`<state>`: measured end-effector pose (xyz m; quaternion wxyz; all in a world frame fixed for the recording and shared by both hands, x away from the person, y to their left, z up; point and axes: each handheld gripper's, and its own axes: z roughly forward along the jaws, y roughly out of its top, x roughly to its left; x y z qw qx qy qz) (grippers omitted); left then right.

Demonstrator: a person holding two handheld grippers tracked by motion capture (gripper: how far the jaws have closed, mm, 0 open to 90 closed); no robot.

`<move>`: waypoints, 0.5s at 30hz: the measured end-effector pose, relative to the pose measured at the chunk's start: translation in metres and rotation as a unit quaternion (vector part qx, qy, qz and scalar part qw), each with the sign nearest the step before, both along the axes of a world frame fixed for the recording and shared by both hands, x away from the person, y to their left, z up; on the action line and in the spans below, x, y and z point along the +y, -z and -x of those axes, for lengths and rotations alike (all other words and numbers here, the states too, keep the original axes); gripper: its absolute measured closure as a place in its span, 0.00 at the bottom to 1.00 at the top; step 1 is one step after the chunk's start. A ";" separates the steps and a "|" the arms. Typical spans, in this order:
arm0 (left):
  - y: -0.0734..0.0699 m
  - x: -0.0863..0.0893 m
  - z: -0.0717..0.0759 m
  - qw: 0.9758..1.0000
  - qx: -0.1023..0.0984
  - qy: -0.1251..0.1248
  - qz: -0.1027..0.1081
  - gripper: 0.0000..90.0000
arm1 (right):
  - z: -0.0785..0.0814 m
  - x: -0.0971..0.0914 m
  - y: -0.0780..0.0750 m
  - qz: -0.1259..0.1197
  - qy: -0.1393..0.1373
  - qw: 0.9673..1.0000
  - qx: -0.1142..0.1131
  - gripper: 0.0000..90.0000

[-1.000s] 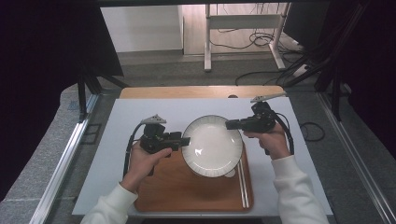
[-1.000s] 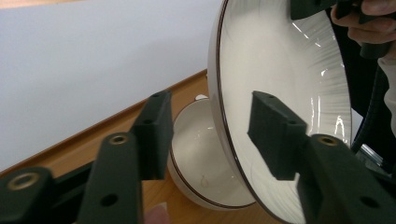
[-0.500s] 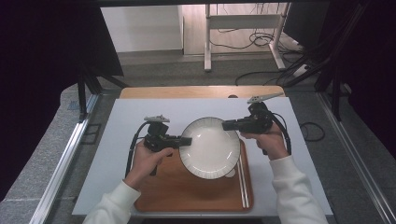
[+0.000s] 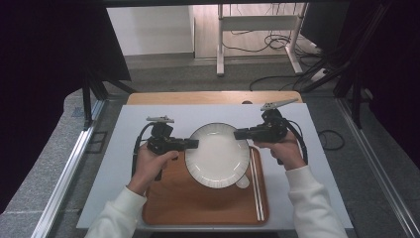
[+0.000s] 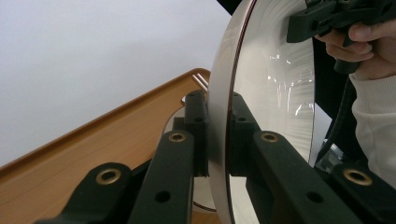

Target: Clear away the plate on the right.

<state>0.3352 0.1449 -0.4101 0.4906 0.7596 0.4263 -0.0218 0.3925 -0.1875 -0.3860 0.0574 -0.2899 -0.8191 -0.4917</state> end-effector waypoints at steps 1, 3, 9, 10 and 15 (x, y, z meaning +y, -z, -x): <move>-0.001 -0.001 0.000 1.000 -0.003 -0.001 -0.004 0.92 | 0.000 0.000 0.000 0.000 0.002 1.000 0.000 0.90; -0.002 -0.002 0.000 1.000 -0.008 -0.003 -0.007 0.92 | -0.001 -0.001 0.001 0.000 0.004 1.000 0.002 0.90; -0.003 -0.002 -0.001 1.000 -0.005 0.003 -0.010 0.92 | -0.001 -0.002 0.001 -0.008 -0.002 1.000 0.005 0.84; -0.003 -0.002 -0.001 1.000 -0.004 0.004 -0.012 0.92 | 0.000 0.000 0.001 -0.007 -0.004 1.000 -0.001 0.81; -0.004 0.003 -0.001 1.000 -0.005 -0.001 -0.006 0.92 | 0.008 0.004 -0.005 0.004 -0.006 0.999 -0.034 0.61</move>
